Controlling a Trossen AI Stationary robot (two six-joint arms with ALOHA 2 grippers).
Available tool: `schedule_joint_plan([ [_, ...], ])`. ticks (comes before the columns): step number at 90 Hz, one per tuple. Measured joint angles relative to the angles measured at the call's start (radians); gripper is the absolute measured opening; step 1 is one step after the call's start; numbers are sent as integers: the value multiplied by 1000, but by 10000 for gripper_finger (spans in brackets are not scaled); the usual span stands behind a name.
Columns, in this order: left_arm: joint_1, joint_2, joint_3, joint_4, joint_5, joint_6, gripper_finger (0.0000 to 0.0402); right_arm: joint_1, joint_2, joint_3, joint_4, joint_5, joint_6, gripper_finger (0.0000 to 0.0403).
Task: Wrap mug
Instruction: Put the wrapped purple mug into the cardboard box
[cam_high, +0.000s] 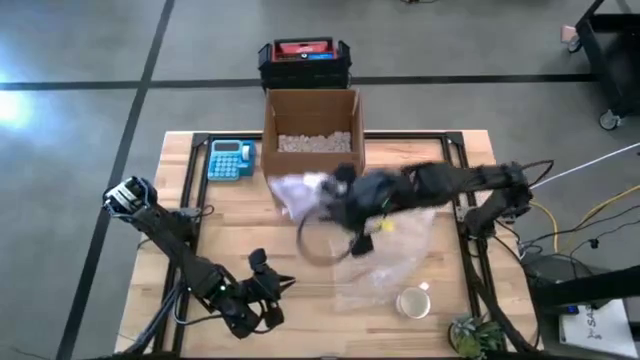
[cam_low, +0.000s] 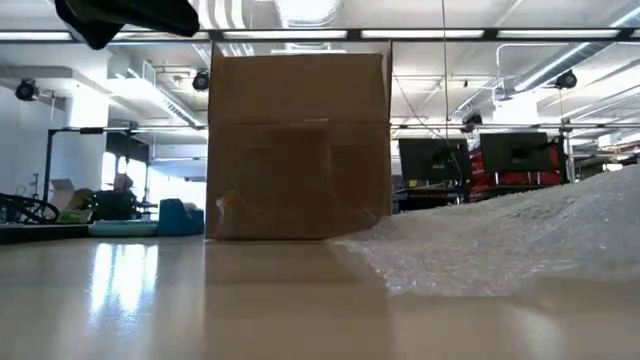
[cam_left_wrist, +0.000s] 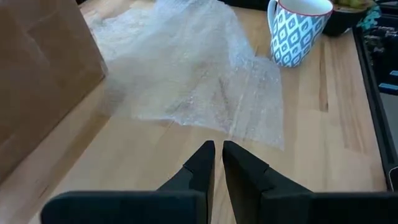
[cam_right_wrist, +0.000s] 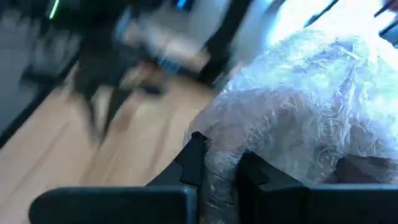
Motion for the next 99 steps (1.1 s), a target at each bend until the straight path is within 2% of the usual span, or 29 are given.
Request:
schedule_joint_plan([
  [23,3,2,-8,7,-2,0,20,-319,42,-4,87,6,-3,22],
  [42,2,3,-31,17,-2,0,20,-483,124,-8,60,-38,8,22],
  [56,2,3,-67,51,-1,-4,20,-502,194,-11,19,-166,3,21],
  [81,2,3,-85,68,1,-29,20,-508,331,-11,-53,-149,12,23],
  [99,2,3,-85,70,1,-29,20,-524,391,-11,-105,-207,25,23],
])
